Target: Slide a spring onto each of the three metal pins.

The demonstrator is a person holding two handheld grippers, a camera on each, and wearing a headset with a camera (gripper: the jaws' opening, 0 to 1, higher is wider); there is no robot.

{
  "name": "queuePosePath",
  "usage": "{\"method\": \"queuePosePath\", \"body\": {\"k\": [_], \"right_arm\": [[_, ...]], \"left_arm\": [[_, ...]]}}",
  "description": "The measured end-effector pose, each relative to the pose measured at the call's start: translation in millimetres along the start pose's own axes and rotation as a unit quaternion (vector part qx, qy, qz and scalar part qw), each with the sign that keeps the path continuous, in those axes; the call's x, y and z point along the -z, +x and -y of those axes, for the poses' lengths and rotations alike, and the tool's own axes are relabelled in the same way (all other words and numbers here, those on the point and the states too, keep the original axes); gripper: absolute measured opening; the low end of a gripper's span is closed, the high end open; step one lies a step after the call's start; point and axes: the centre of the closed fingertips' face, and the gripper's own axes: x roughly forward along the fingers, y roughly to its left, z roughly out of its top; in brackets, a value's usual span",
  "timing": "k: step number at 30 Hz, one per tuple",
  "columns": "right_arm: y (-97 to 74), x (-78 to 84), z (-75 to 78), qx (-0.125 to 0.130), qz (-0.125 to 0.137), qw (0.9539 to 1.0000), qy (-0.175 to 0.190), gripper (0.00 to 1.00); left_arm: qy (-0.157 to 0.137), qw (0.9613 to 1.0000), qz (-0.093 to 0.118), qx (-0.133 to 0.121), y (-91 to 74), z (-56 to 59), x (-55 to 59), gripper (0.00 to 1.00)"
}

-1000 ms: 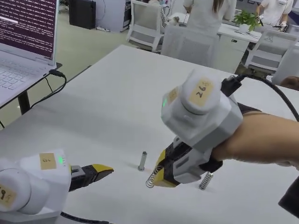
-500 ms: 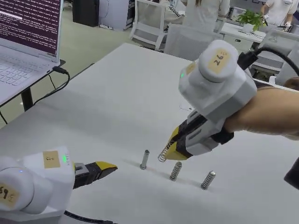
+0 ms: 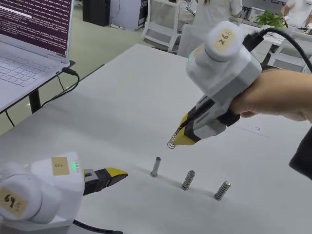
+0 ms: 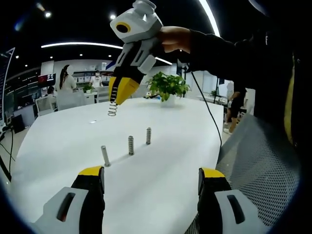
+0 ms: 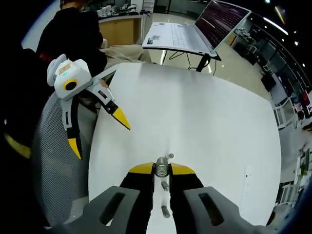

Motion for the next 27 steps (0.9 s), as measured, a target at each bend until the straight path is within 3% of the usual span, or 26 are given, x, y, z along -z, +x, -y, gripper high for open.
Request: {"method": "queuePosePath", "body": {"k": [12,27], "right_arm": [[34.4,5.6,20.3,-0.008,-0.023,0.9997,-0.001,0.08],[65.9,20.7,26.1,-0.03,-0.048,0.9984,0.01,0.08]], "left_arm": [[-0.007,0.9999,0.004,-0.013,-1.4,-4.6,-0.8,0.75],[-0.006,0.9997,0.0,-0.026,2.2,-12.8,4.9,0.73]]}}
